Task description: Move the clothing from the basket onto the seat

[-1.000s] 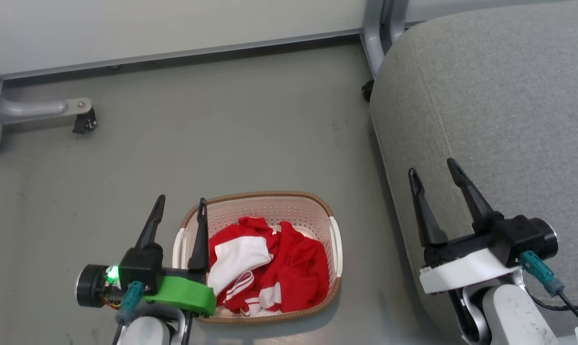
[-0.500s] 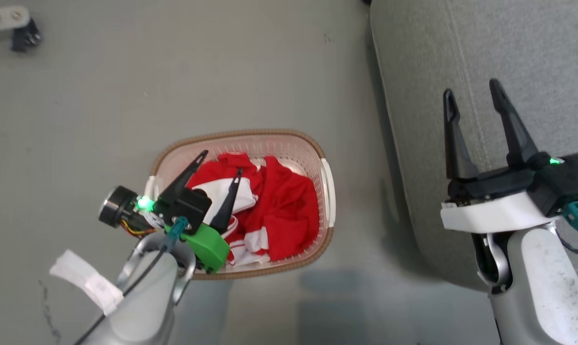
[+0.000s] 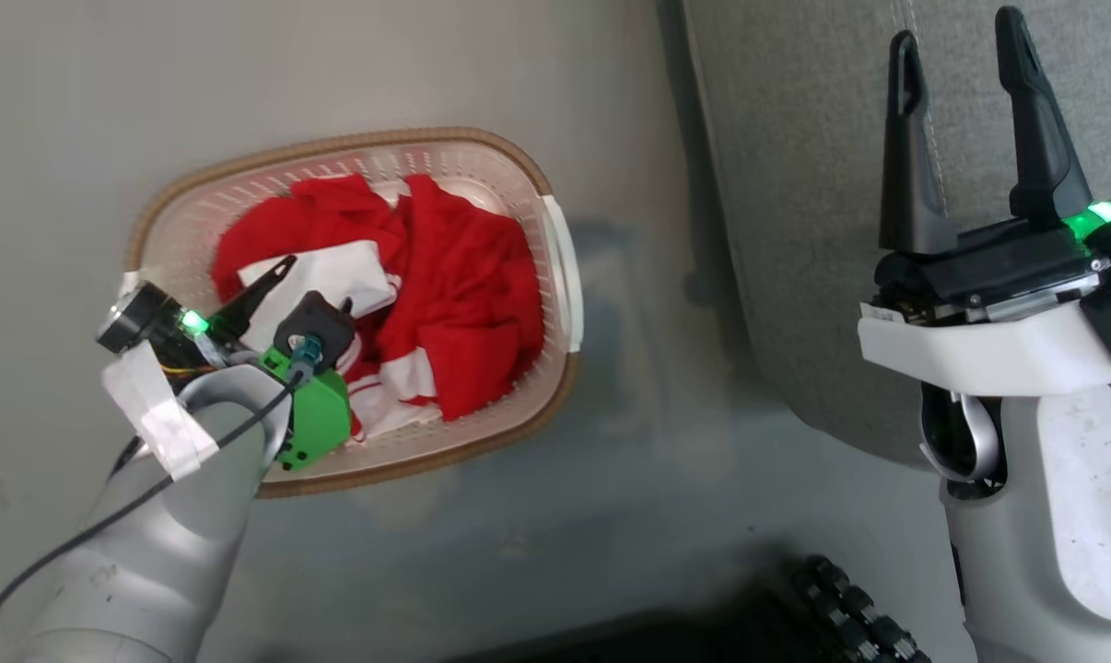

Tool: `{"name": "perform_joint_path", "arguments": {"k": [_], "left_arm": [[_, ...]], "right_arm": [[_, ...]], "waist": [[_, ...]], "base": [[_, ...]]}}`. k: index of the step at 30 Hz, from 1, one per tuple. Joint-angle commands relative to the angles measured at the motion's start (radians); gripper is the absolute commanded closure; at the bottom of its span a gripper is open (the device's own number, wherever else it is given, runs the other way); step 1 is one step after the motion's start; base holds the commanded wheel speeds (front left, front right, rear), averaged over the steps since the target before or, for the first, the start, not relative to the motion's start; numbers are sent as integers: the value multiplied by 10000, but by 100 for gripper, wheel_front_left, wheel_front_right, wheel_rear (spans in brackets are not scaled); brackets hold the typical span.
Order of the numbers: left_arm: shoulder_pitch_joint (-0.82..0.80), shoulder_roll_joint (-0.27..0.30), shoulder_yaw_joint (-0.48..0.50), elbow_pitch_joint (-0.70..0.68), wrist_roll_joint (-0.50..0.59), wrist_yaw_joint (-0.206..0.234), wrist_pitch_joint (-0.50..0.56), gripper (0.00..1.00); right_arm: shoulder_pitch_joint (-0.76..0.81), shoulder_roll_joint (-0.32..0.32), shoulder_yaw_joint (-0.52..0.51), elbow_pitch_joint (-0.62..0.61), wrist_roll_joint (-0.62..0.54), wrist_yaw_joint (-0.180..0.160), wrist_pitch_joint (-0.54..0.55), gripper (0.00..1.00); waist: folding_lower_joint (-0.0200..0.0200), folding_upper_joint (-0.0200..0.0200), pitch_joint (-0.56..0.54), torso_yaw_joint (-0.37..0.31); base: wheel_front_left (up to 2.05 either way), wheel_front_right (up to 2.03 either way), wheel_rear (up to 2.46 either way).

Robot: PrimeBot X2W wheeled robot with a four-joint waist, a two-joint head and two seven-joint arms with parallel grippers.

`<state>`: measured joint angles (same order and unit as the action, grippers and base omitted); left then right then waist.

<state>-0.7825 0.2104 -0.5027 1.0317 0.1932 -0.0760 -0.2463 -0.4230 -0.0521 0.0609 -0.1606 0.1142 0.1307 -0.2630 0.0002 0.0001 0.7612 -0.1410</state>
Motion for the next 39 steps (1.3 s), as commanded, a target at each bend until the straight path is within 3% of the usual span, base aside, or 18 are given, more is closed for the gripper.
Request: {"name": "perform_joint_path", "arguments": {"k": [1,12,20,21,22,23,26,30,39], "left_arm": [[-414,147,-61,332,82,-15,103,0],[-1618,328,-548,1832,435,316,364,0],[-2114,485,-848,2226,743,1347,906,0],[-2128,480,-858,2250,721,1465,915,59],[-2131,461,-845,2256,681,1577,847,87],[-2122,436,-838,2270,647,1656,798,100],[-2063,338,-762,2280,475,1763,506,100],[-1878,95,-683,2265,205,1580,151,100],[-790,-593,-50,1222,-1055,1656,-212,100]], "right_arm": [[-196,21,30,-135,128,1,-30,0],[-406,25,250,-466,635,1,-30,0],[-495,21,328,-468,756,1,-30,0],[-501,20,330,-447,761,1,-30,0],[-502,20,335,-425,765,1,-30,0],[-498,20,342,-395,777,1,-30,0],[-465,19,337,-297,783,1,-28,0],[-379,17,334,-178,692,1,-29,0],[38,9,239,142,198,1,-29,0]], "waist": [[-2,-1,1337,-1137],[-2,-1,2354,-1606],[-2,-1,2583,-1714],[-2,-1,2570,-1713],[-2,-1,2550,-1707],[-2,-1,2510,-1699],[-2,-1,2328,-1644],[-2,-1,1906,-1462],[-2,-1,133,-708]], "base": [[0,0,0],[0,0,0],[0,0,0],[0,0,0],[0,0,0],[0,0,0],[0,0,0],[0,0,0],[0,0,0]]}}
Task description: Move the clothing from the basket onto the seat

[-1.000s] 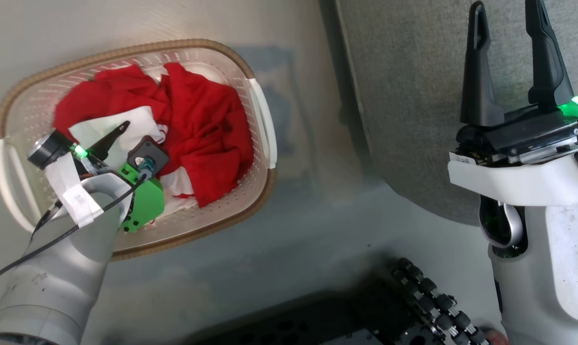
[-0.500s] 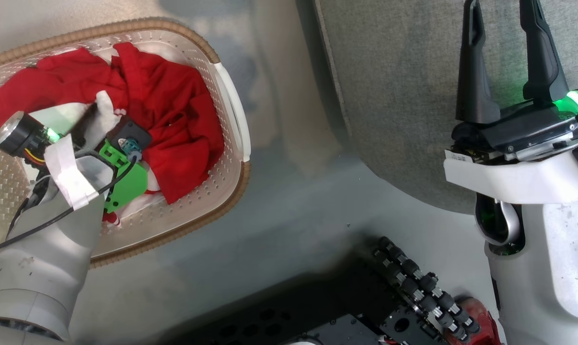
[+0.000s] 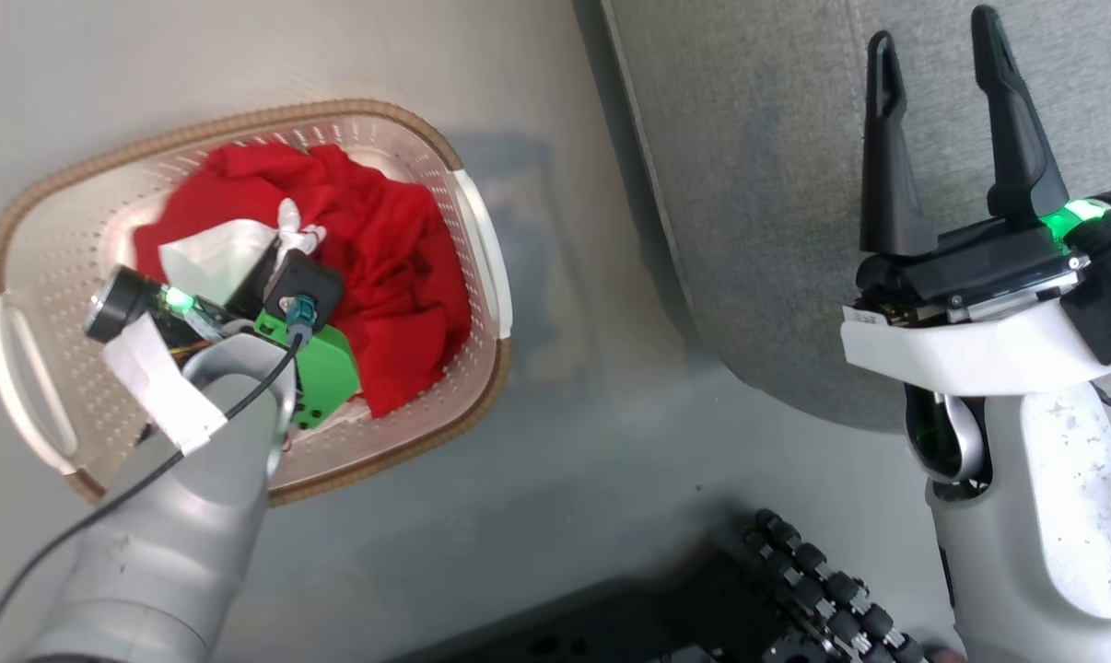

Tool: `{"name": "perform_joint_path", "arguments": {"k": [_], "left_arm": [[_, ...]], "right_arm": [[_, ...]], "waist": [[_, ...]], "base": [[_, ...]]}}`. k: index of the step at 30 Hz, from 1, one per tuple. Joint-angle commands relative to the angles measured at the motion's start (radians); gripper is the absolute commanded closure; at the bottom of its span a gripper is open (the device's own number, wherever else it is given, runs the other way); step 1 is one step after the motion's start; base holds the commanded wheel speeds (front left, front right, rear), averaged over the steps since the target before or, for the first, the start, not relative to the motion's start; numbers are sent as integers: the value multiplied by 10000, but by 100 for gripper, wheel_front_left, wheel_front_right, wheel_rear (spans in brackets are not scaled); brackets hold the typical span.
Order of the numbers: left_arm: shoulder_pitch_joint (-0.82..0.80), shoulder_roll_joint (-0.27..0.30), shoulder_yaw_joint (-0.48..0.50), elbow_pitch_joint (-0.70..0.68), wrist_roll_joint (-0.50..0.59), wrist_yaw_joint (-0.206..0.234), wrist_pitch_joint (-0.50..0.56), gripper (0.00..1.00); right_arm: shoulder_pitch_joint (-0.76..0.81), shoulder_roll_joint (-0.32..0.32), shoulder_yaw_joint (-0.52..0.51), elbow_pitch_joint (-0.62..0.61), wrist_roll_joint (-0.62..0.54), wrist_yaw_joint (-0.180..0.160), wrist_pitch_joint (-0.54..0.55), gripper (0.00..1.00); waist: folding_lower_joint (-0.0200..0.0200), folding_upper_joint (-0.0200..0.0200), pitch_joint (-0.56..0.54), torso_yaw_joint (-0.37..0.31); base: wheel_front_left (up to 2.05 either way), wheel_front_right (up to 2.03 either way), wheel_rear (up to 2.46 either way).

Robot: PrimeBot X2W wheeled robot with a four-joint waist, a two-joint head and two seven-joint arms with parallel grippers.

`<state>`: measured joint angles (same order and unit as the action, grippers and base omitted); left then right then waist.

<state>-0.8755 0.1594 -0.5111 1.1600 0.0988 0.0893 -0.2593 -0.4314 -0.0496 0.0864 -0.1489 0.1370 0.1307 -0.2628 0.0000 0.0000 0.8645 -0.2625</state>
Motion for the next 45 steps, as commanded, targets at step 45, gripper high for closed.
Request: {"name": "perform_joint_path", "arguments": {"k": [45], "left_arm": [[5387,-1076,618,-8776,-2644,-1914,-15,100]], "right_arm": [[3585,-491,2308,1629,-242,-1,-31,0]], "waist": [[0,0,-8020,1803]], "base": [[0,0,0]]}}
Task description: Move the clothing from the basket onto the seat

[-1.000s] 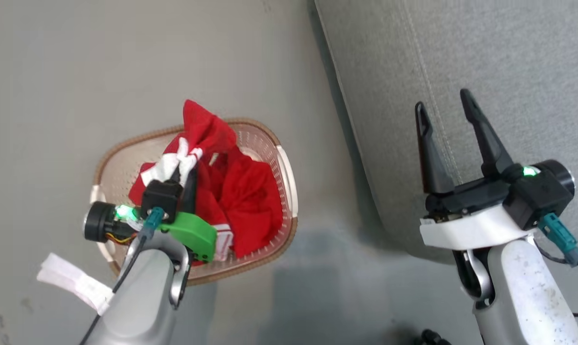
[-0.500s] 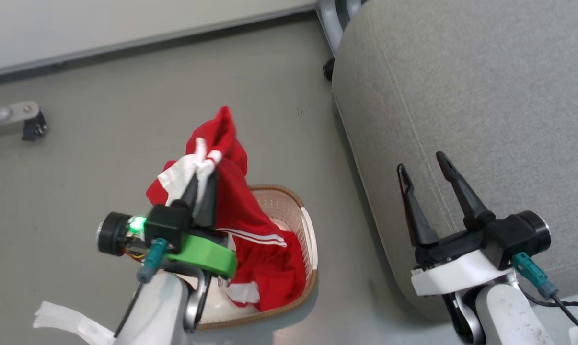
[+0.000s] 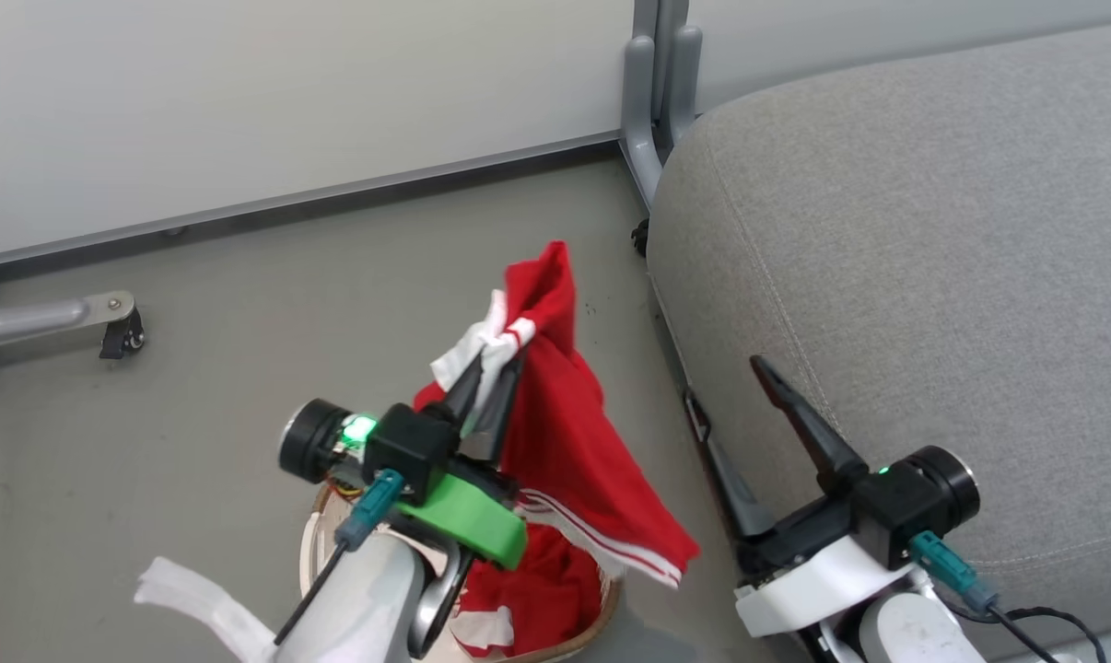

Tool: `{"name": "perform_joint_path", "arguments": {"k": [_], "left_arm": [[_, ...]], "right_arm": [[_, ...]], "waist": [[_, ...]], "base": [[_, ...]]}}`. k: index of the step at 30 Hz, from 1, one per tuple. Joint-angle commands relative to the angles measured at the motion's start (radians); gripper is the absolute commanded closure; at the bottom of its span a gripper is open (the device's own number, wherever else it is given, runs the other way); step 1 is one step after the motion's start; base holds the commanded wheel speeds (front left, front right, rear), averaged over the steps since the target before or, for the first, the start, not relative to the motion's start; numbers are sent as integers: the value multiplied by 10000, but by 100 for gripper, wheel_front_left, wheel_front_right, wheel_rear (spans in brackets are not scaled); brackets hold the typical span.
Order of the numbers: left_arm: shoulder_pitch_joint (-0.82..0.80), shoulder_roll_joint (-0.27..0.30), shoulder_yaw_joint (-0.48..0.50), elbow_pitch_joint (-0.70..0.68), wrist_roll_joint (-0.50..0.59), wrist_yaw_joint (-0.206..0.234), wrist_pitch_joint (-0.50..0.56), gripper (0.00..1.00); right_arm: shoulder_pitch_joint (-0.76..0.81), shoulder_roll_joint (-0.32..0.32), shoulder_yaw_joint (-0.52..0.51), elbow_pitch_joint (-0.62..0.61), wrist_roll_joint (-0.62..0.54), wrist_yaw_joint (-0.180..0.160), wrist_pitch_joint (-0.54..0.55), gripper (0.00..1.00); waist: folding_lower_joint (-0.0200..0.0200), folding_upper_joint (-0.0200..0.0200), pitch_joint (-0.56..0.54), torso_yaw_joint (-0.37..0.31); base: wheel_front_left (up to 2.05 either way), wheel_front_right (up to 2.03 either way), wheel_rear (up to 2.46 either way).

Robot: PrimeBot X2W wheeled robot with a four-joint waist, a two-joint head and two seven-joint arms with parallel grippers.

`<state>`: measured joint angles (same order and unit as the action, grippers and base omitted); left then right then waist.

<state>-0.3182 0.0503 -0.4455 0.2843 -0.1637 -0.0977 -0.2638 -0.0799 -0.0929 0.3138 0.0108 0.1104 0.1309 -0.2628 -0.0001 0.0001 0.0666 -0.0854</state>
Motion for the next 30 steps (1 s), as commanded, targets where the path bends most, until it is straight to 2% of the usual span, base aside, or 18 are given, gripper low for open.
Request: {"name": "perform_joint_path", "arguments": {"k": [1,14,20,26,27,28,29,30], "left_arm": [[-249,19,-151,-43,-91,-80,45,100],[-929,18,-1841,-1684,-983,-211,1206,100],[-1077,14,-2139,-2235,-1137,-70,1479,100],[-959,14,-2314,-2422,-1238,5,1637,100],[-931,17,-2331,-2429,-1245,12,1655,100],[-893,34,-2344,-2424,-1235,26,1679,100],[-863,50,-2338,-2396,-1254,39,1684,100],[-828,76,-2328,-2339,-1274,62,1696,100]], "right_arm": [[22,-87,146,59,29,-3,-31,0],[-610,-326,1099,726,171,-3,-30,0],[-727,-333,1246,1471,483,-3,-31,0],[-601,-211,960,1840,609,-3,-31,0],[-571,-212,937,1855,585,-3,-31,22],[-496,-189,921,1944,704,-3,-30,71],[-456,-185,948,2051,796,-3,-30,100],[-478,-219,1026,2149,844,-3,-31,100]], "waist": [[1,-1,-42,45],[1,-1,77,185],[1,-1,64,235],[1,-1,-116,307],[1,-1,-140,317],[1,-1,-165,330],[1,-1,-184,340],[1,-1,-212,349]], "base": [[0,0,0],[0,0,0],[0,0,0],[0,0,0],[0,0,0],[0,0,0],[0,0,0],[0,0,0]]}}
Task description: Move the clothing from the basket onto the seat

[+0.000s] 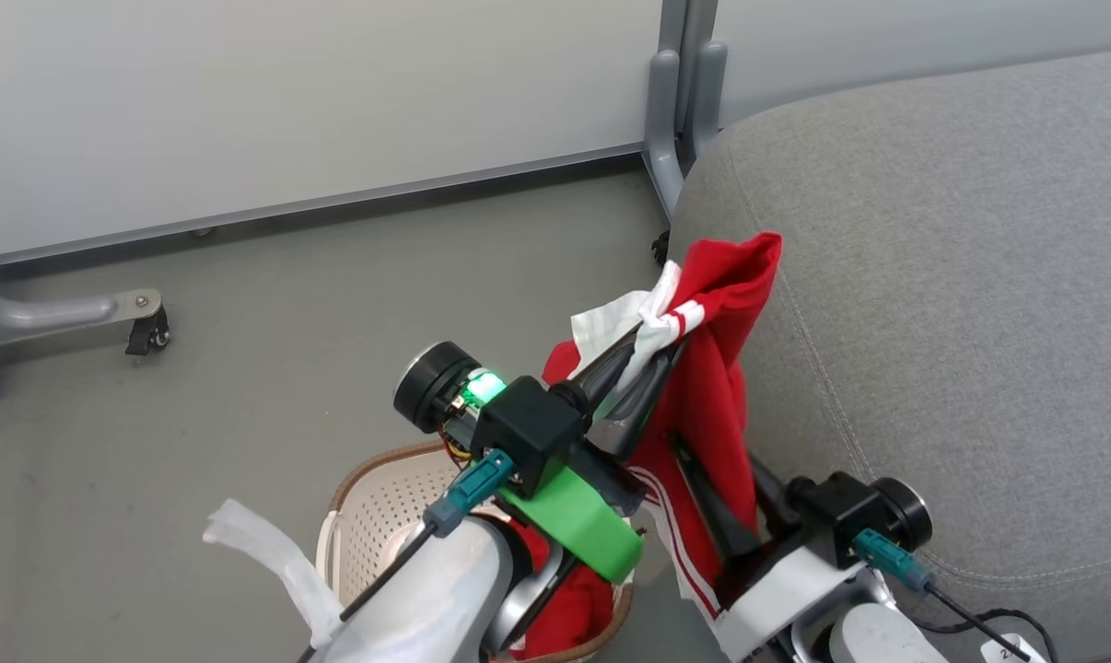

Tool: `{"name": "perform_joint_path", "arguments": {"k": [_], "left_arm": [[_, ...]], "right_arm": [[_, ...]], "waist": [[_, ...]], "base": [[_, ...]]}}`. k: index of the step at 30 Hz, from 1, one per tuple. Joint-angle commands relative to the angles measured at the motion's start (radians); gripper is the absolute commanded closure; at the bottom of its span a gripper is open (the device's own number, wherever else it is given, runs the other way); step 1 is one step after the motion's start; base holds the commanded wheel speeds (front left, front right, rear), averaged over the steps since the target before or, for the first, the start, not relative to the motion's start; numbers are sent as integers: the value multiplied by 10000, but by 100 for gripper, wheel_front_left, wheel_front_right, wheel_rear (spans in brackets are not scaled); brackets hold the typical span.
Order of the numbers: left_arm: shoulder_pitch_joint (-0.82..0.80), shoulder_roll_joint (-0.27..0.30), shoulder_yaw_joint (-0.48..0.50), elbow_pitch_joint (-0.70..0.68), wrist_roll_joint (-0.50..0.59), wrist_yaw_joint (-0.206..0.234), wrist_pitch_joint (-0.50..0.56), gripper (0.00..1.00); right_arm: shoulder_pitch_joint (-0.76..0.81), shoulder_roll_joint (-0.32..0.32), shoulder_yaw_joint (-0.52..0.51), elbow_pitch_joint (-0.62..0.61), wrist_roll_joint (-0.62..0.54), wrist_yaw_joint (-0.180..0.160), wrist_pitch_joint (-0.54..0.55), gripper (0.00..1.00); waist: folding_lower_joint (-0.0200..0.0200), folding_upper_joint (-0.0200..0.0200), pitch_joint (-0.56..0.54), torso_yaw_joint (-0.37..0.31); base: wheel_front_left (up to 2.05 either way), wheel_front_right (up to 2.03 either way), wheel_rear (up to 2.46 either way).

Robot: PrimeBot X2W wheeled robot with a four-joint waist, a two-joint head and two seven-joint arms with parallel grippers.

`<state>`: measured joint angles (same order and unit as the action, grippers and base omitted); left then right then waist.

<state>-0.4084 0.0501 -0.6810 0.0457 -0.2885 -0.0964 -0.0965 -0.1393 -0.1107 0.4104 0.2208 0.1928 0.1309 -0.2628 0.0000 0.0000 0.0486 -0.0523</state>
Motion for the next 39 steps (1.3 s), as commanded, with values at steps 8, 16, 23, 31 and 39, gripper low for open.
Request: {"name": "perform_joint_path", "arguments": {"k": [8,16,23,31,39], "left_arm": [[224,191,38,576,-6,239,-44,100],[260,244,-25,994,-82,280,-49,100],[105,308,66,1125,75,574,-158,0],[-14,400,91,1226,176,750,-265,0],[170,575,304,1301,169,1094,-513,0]], "right_arm": [[211,-138,169,144,97,-3,-31,100],[311,-150,76,130,184,-3,-31,100],[303,-129,-102,160,101,-3,-31,100],[264,-128,-198,145,68,-3,-31,100],[93,-85,-247,42,33,-3,-31,100]], "waist": [[0,0,-115,-15],[0,0,-119,-69],[0,0,-52,-59],[0,0,63,-23],[0,0,267,-44]], "base": [[0,0,0],[0,0,0],[0,0,0],[0,0,0],[0,0,0]]}}
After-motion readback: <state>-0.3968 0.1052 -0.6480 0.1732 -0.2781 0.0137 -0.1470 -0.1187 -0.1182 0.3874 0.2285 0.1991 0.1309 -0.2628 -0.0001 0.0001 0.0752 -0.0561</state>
